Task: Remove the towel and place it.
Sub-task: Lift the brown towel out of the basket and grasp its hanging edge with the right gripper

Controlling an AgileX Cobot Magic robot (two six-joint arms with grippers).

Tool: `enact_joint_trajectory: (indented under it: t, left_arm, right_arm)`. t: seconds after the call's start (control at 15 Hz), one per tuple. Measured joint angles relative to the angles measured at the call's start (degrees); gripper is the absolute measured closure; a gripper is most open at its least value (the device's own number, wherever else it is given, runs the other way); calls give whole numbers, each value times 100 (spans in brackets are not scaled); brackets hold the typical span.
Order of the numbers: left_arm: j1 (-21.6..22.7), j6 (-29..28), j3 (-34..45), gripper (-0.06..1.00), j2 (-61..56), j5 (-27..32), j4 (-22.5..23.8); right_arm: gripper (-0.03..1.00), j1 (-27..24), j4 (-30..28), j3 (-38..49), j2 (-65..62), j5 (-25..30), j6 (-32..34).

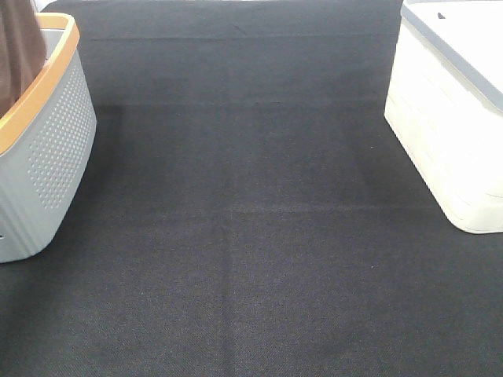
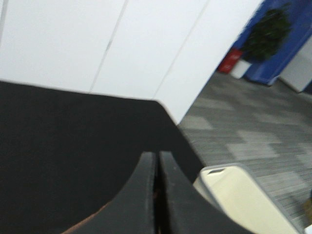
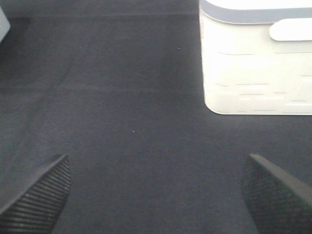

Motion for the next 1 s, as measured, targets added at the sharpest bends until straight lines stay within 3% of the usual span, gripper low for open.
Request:
enact_joint_trajectory:
  t: [0.13, 0.27, 0.47, 0.67, 0.8, 0.93, 1.0]
  left_arm:
    - [0, 264, 0, 94, -6, -109, -498]
    - [-52, 309, 0, 94, -6, -155, -653]
    - [-590, 516, 0, 94, 6, -407, -665]
    - [-1324, 602, 0, 94, 160, -481, -470]
    - [-1627, 613, 0, 94, 355, -481, -361]
    - [-1719, 613, 0, 94, 441, -481, -344]
    - [-2017, 613, 0, 94, 722, -510, -321]
  right_arm:
    - [8, 0, 241, 0, 11, -34, -275]
    - [8, 0, 688, -11, 367, -74, -682]
    - [9, 0, 1862, -11, 1484, -350, -1558]
    - [17, 0, 3358, -86, 2785, -739, -3478]
    - [22, 0, 3850, -298, 3495, -837, -4372]
    - [23, 57, 3999, -487, 3873, -934, -4618]
    - [25, 567, 3999, -900, 4544, -1329, -4853]
